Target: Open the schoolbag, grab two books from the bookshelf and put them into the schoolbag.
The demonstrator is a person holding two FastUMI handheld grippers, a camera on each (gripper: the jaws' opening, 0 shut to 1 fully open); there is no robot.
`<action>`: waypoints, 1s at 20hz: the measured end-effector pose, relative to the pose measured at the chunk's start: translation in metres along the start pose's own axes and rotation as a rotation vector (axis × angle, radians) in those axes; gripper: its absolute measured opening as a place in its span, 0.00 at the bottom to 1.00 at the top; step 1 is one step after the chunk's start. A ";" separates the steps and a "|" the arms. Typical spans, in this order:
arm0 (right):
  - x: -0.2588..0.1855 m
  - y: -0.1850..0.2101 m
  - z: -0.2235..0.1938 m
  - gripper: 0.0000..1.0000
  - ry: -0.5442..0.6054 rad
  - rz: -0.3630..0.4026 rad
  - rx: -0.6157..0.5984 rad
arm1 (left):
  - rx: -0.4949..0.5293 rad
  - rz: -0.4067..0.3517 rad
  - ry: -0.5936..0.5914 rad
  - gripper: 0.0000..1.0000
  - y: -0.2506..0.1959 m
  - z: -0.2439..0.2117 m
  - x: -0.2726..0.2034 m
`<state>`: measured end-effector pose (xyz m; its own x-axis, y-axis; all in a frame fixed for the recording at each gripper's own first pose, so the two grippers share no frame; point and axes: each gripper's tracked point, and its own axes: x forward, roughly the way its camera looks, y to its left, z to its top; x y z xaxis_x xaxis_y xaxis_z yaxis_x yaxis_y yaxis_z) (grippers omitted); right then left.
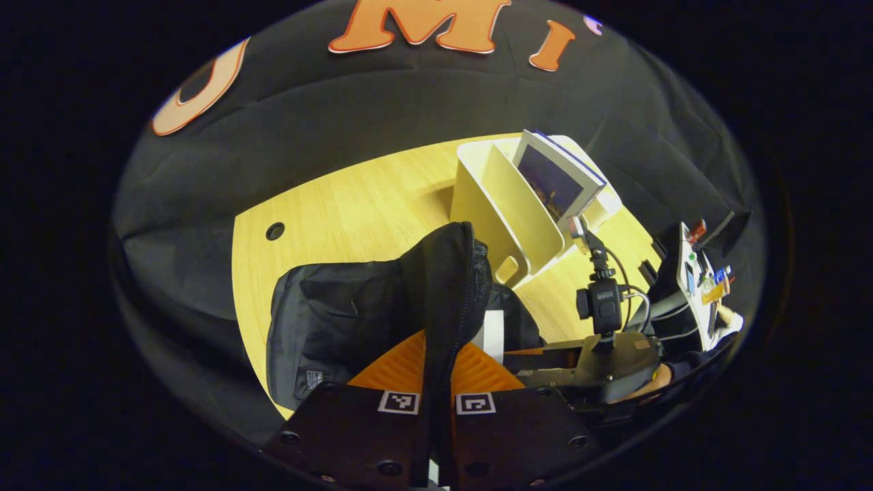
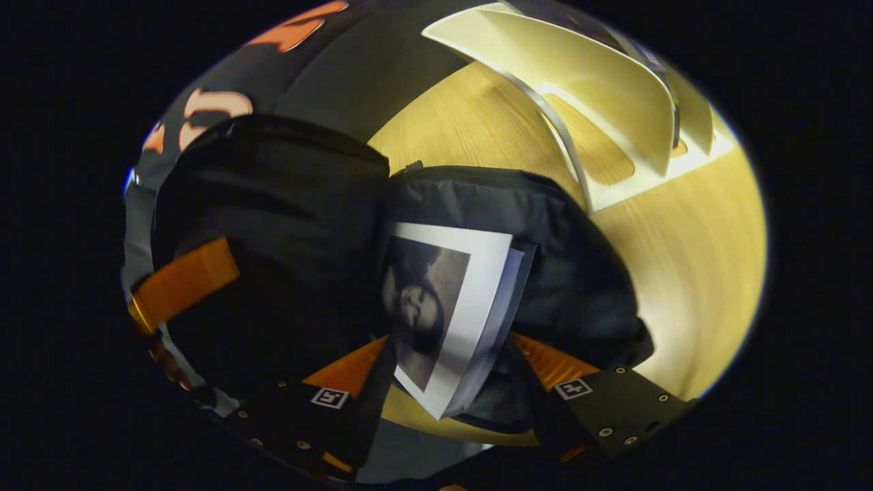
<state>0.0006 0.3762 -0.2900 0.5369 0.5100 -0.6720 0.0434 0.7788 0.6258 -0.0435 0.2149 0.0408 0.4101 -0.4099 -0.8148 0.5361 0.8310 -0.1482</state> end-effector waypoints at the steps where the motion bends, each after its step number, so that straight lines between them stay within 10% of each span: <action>1: -0.009 -0.003 0.003 0.96 0.008 0.008 -0.020 | -0.004 0.015 -0.005 0.06 0.002 -0.002 0.002; 20: -0.173 -0.109 0.092 0.99 -0.008 -0.349 -0.530 | -0.059 0.102 0.003 0.06 -0.011 -0.015 0.018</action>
<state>-0.0195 0.1692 -0.2056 0.5732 0.1920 -0.7966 -0.2050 0.9748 0.0875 -0.0533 0.2036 0.0193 0.4581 -0.3210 -0.8289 0.4473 0.8891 -0.0971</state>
